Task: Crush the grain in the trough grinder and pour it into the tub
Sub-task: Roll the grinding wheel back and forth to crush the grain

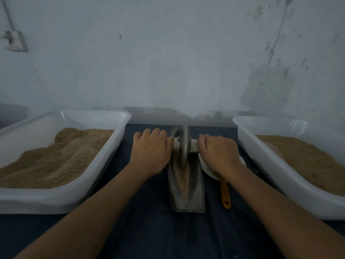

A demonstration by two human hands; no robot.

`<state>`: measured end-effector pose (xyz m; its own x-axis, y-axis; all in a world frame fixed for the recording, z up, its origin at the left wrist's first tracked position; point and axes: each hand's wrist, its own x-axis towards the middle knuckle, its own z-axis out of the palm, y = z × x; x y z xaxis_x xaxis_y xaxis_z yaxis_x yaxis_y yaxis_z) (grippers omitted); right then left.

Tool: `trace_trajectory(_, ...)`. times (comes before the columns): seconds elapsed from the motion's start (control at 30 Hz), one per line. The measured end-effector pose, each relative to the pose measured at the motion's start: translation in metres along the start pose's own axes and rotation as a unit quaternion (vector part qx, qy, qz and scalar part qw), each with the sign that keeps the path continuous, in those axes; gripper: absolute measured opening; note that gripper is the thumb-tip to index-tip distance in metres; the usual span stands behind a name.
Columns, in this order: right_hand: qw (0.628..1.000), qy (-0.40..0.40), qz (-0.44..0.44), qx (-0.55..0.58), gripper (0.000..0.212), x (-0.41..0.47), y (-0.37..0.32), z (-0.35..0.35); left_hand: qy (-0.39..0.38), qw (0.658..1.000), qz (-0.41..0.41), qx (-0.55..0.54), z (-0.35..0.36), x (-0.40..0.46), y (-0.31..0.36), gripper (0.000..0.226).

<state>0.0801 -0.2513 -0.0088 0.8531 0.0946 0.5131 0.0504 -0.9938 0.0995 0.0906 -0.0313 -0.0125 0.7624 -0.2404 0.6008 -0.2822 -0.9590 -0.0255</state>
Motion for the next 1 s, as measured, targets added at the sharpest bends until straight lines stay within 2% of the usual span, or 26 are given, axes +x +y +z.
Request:
trace_trajectory(0.1,0.995,0.075,-0.043,0.042,0.035,-0.045,0.003,-0.012,0.03,0.996,0.069,-0.043,-0.017,-0.042,-0.006,0.022)
trace_trajectory(0.23,0.989,0.106,-0.09,0.04,0.02,-0.079,0.015,-0.017,0.038,0.987,0.121,-0.099,-0.036,-0.072,-0.016,0.01)
trace_trajectory(0.33,0.991,0.095,-0.087,0.038,0.024,-0.067,0.011,-0.015,0.015,0.991,0.083,-0.102,-0.033,-0.058,-0.011,0.019)
trace_trajectory(0.43,0.997,0.073,-0.038,0.011,0.039,-0.03,0.001,-0.011,-0.03,0.998,0.027,-0.047,-0.012,-0.021,-0.009,0.028)
trace_trajectory(0.53,1.0,0.0,0.017,-0.004,0.055,0.017,-0.008,-0.008,-0.077,0.996,0.013,0.041,0.011,0.019,-0.012,0.021)
trace_trajectory(0.63,0.994,-0.053,0.084,0.041,0.058,0.046,-0.011,-0.007,-0.129,0.991,-0.001,0.036,0.019,0.046,-0.014,0.02)
trace_trajectory(0.73,0.997,-0.059,0.048,0.004,0.053,0.04,-0.012,-0.008,-0.121,0.991,0.017,0.045,0.018,0.038,-0.016,0.017)
trace_trajectory(0.8,1.0,0.001,0.019,-0.011,0.053,0.019,-0.013,-0.009,-0.088,0.995,0.031,0.038,0.012,0.015,-0.015,0.018)
trace_trajectory(0.87,0.998,0.069,-0.002,-0.01,0.049,-0.01,-0.013,-0.011,-0.062,0.997,0.035,0.0,0.002,-0.013,-0.016,0.03)
trace_trajectory(1.0,0.99,0.121,-0.07,0.017,0.028,-0.062,0.0,-0.018,-0.002,0.996,0.056,-0.066,-0.026,-0.065,-0.013,0.03)
